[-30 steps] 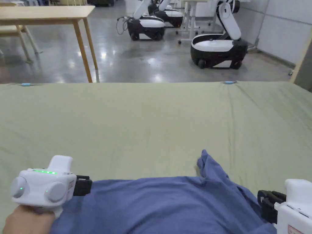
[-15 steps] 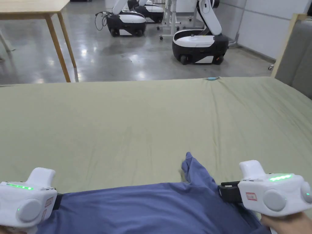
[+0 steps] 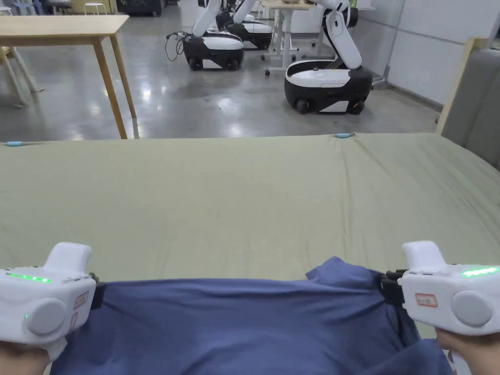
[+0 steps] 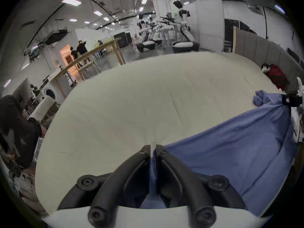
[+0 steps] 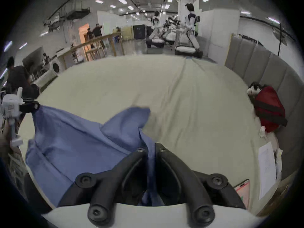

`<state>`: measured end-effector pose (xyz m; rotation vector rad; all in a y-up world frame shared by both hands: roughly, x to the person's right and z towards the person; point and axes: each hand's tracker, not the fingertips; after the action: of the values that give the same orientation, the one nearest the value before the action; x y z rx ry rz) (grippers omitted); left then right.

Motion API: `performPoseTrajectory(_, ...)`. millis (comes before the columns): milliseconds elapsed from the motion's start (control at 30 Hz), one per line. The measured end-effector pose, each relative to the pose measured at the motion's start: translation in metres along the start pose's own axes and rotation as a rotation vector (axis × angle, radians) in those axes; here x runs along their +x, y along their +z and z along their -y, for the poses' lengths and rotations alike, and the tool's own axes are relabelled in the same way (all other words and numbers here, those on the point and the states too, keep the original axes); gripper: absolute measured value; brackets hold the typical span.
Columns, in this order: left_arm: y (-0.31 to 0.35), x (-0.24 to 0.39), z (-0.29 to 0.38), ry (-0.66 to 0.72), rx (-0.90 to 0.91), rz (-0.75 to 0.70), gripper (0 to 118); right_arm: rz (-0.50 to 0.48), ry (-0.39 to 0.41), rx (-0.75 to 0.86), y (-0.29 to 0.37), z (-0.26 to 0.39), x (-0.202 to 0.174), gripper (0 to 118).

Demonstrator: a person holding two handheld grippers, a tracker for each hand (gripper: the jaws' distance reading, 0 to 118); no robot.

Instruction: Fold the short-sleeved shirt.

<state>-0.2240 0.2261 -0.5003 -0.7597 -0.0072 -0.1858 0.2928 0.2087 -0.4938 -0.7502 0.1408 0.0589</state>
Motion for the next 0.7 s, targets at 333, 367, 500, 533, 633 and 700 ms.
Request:
performPoseTrajectory(333,0.158,-0.019,0.091,0.069,0.158,0.045,4,0.02,0.048,0.147,0.149,0.072,-0.005,9)
performPoseTrajectory(367,0.162,-0.019,0.109,0.093,0.138,0.061,4,0.021,0.042,0.135,0.152,0.088,-0.006,9)
performPoseTrajectory(500,0.147,-0.016,0.177,0.109,-0.02,0.055,4,-0.002,-0.024,0.014,0.129,0.157,-0.009,9)
performPoseTrajectory(533,0.14,-0.015,0.19,0.118,-0.059,0.067,4,0.007,-0.011,-0.038,0.122,0.17,-0.014,9)
performPoseTrajectory(633,0.129,-0.01,0.207,0.13,-0.07,0.052,4,0.031,-0.004,-0.04,0.111,0.193,-0.024,9)
performPoseTrajectory(700,0.13,-0.008,0.204,0.136,-0.057,0.027,14,0.043,-0.036,-0.009,0.113,0.191,-0.023,10)
